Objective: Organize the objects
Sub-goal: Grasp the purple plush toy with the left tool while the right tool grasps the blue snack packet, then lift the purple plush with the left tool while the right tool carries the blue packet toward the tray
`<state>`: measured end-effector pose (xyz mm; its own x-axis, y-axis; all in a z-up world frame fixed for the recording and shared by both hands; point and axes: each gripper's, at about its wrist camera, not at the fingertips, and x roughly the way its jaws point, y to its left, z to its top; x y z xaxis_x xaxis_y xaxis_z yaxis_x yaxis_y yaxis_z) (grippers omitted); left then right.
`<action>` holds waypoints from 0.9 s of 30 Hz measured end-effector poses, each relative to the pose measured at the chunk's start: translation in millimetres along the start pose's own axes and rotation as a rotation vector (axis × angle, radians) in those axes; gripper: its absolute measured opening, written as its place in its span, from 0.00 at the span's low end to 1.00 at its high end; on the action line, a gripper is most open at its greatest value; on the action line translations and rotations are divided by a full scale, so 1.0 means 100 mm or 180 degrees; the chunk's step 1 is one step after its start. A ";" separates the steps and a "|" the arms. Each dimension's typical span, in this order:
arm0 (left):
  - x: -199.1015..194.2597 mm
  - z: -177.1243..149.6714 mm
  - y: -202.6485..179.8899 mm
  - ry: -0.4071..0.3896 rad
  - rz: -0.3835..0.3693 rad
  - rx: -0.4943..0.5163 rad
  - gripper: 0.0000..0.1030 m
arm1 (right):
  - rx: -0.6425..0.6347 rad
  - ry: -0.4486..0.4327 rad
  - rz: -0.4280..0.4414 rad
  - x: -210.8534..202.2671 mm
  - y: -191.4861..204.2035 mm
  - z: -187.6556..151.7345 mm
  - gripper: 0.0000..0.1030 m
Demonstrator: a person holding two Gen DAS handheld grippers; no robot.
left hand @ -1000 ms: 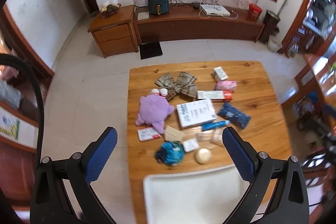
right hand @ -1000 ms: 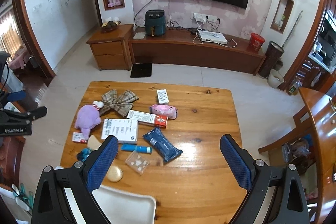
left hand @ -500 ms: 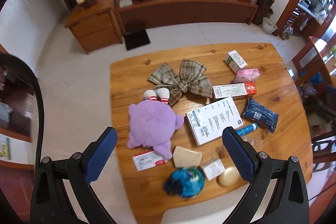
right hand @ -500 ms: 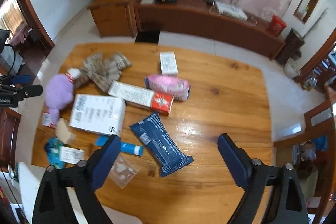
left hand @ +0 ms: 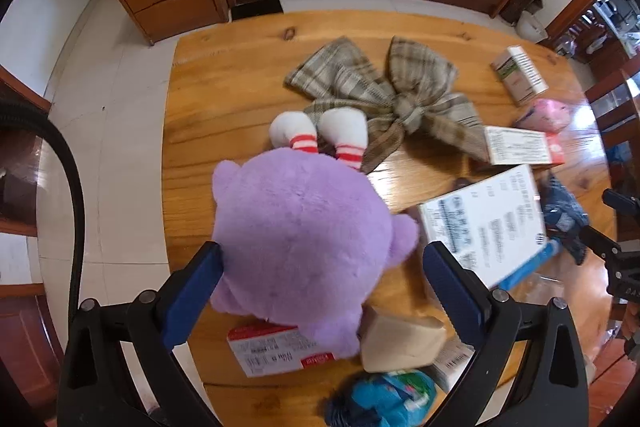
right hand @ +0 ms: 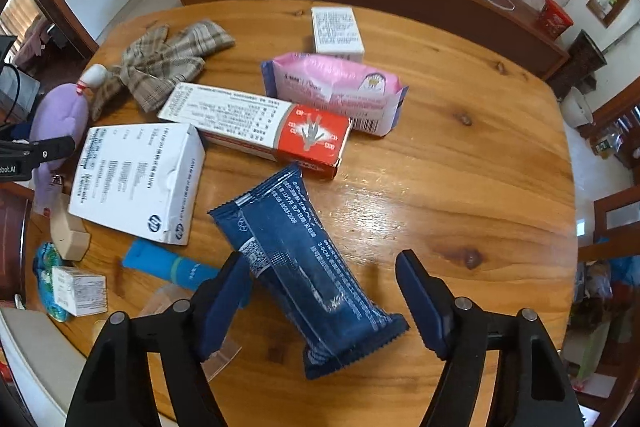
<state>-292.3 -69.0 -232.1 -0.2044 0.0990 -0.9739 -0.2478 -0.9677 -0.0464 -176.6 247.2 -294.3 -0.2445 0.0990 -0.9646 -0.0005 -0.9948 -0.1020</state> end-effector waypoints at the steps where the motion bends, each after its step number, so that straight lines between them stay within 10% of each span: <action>1: 0.04 0.00 0.01 -0.0006 0.0075 0.0008 0.97 | -0.0004 0.0020 0.0032 0.02 0.00 0.00 0.73; 12: 0.37 -0.14 0.10 0.0230 0.0192 -0.0133 0.88 | -0.0131 0.0159 0.0113 0.15 0.09 -0.06 0.46; 27: 0.20 -0.30 0.16 0.0161 0.0022 -0.0206 0.70 | -0.0038 0.0126 0.0114 -0.34 0.12 -0.35 0.42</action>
<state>-271.7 -89.5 -258.6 -0.1575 0.0822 -0.9841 -0.1844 -0.9815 -0.0524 -134.3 232.7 -270.9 -0.2056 0.0643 -0.9765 0.0192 -0.9974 -0.0698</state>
